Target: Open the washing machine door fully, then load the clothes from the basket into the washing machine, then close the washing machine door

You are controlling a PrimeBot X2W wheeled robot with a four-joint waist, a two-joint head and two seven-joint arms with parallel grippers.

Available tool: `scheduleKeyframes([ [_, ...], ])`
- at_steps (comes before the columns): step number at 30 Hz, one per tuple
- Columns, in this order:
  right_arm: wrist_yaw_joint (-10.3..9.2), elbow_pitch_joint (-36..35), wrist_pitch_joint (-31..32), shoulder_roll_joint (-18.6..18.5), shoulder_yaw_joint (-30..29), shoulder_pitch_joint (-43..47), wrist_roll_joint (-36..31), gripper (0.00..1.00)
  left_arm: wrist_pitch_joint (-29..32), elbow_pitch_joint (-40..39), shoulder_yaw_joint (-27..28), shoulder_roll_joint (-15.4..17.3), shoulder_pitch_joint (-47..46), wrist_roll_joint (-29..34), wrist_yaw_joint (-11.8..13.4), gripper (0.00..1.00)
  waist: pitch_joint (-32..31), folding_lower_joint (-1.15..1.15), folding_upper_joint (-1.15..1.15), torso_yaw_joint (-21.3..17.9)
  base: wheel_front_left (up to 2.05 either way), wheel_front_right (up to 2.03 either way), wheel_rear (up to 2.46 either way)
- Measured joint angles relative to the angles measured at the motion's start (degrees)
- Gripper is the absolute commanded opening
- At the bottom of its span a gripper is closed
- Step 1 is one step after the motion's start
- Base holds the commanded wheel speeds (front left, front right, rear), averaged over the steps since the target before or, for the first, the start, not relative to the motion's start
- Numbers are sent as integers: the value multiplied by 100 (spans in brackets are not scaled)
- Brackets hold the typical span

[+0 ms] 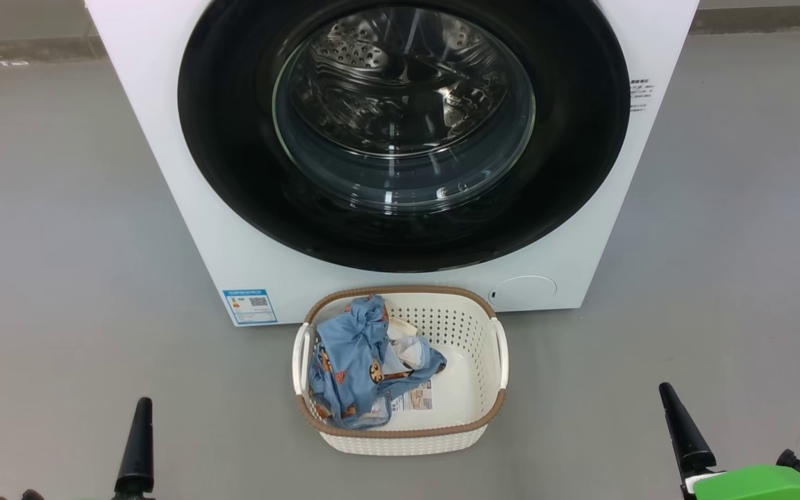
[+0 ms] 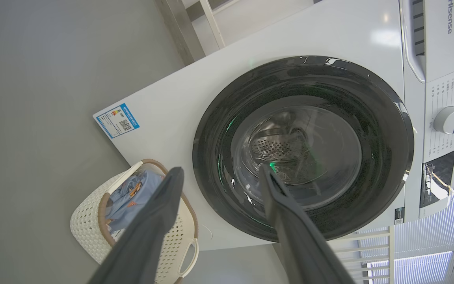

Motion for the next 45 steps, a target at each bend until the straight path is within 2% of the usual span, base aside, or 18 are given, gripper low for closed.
scheduleKeyframes([
  [25,0,-31,-389,-256,476,-5,-1190,100,-377,-266,-153,52,108,1618,0,100,53,0,0,69,0,0,0],
  [45,0,-122,-704,-410,628,-7,-2302,100,-726,-480,-300,190,200,2911,0,100,87,0,0,143,0,0,0],
])
